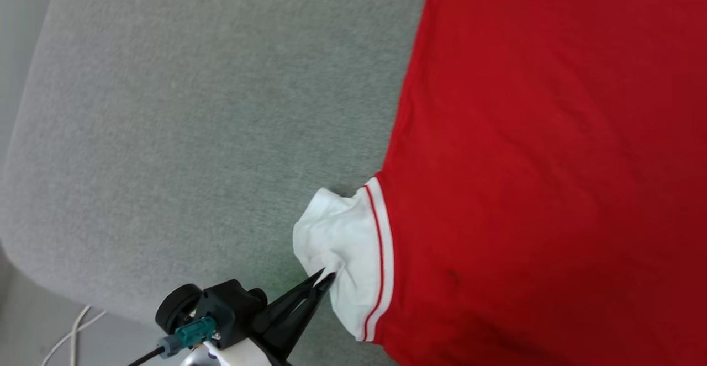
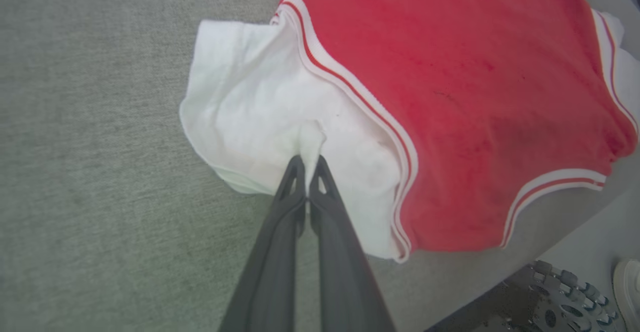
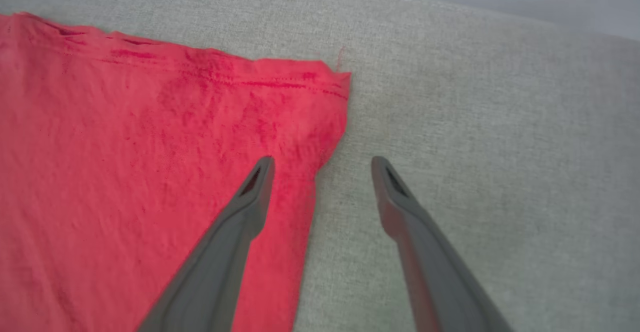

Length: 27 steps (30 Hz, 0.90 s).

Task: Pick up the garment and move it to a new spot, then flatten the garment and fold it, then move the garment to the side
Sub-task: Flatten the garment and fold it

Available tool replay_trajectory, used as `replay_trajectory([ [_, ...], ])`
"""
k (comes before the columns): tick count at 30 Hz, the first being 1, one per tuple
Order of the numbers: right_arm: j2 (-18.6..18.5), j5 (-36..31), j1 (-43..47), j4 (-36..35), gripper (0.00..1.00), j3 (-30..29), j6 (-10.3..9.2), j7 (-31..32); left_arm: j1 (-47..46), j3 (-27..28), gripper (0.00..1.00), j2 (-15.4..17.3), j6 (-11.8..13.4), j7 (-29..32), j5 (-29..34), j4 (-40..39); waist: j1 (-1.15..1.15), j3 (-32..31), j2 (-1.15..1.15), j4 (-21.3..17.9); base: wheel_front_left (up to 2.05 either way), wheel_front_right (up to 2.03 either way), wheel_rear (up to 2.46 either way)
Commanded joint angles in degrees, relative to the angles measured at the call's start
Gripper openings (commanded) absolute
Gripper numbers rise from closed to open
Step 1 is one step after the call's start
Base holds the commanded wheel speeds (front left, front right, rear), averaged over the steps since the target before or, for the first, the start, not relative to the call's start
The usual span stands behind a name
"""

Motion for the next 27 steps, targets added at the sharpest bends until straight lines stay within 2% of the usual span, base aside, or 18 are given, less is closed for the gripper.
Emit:
replay_trajectory([
  [1,0.42,-1.38,-1.18,0.37,1.0,-0.82,-0.02,0.68,-0.81,-0.16,0.0,-0.45,-0.29,-0.39,0.29,-0.16,-0.02,3.66,0.0,3.77,0.0,0.0,0.0],
  [7,2.99,-8.68,-2.31,0.86,1.0,-4.97,-0.02,3.98,-2.17,-0.77,0.0,-2.06,-0.68,-1.43,1.11,-0.38,-0.02,5.82,0.0,5.59,0.0,0.0,0.0],
  [13,5.17,-11.03,2.28,0.74,1.0,-6.15,-0.02,6.63,-2.87,-1.1,0.0,-2.88,-0.94,-2.16,1.21,0.16,-0.02,7.24,0.0,6.37,0.0,0.0,0.0],
  [14,5.44,-11.0,3.19,0.73,0.89,-6.14,-0.02,7.07,-2.94,-1.1,0.0,-2.93,-1.08,-2.28,1.15,0.33,-0.02,7.4,0.0,6.43,0.0,0.0,0.0],
  [15,5.47,-10.93,3.7,0.62,0.26,-6.19,-0.02,7.19,-3.06,-1.14,0.0,-3.04,-1.19,-2.4,1.09,0.49,-0.02,7.53,0.0,6.49,0.0,0.0,0.0],
  [16,5.38,-10.81,4.18,0.46,0.0,-6.25,-0.02,7.05,-3.18,-1.16,0.0,-3.18,-1.3,-2.4,0.93,0.67,-0.02,7.59,0.0,6.55,0.0,0.0,0.0],
  [21,3.98,-10.68,6.2,-0.21,0.0,-6.17,-0.02,7.04,-3.54,-0.92,0.0,-3.3,-1.44,-2.81,0.51,1.7,-0.02,6.56,0.0,6.25,0.0,0.0,0.0],
  [27,4.83,-9.88,8.27,-0.05,0.0,-5.86,-0.02,5.65,-2.87,0.01,0.0,-3.05,-1.04,-3.36,-0.85,2.41,-0.02,2.96,0.0,3.79,0.0,0.0,0.0],
])
